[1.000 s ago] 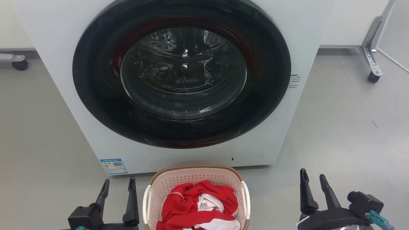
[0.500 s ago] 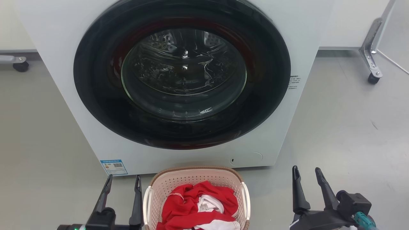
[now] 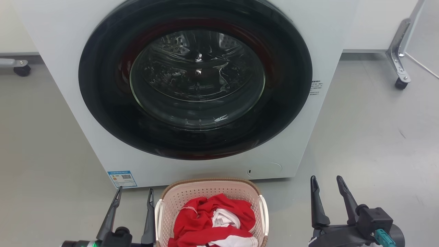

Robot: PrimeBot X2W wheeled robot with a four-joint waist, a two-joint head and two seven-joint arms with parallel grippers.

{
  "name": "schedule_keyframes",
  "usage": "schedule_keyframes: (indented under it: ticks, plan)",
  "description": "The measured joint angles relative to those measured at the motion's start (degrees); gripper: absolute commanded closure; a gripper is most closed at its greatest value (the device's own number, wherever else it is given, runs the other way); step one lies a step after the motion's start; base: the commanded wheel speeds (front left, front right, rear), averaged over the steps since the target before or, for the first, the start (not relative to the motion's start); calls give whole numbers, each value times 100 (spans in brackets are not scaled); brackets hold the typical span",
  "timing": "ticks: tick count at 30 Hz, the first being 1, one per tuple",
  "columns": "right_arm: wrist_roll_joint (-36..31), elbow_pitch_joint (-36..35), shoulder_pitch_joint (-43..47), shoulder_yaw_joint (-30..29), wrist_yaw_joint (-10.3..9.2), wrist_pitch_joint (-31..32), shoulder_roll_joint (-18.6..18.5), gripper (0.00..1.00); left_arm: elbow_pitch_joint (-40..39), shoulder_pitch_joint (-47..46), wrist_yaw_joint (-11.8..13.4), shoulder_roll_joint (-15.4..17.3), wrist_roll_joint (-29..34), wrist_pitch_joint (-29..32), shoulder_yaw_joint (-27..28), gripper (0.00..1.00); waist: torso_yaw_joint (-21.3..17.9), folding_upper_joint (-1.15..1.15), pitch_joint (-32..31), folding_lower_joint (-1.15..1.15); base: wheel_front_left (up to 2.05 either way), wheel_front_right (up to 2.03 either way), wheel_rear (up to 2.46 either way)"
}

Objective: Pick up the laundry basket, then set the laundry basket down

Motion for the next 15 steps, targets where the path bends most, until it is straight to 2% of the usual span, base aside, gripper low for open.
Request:
schedule_keyframes:
  ticks: [15]
  plan:
    - [18,-68,0,-7,0,0,-1,0,-19,0,0,-36,-25,0,32,0,-3,0,29,0,0,0,0]
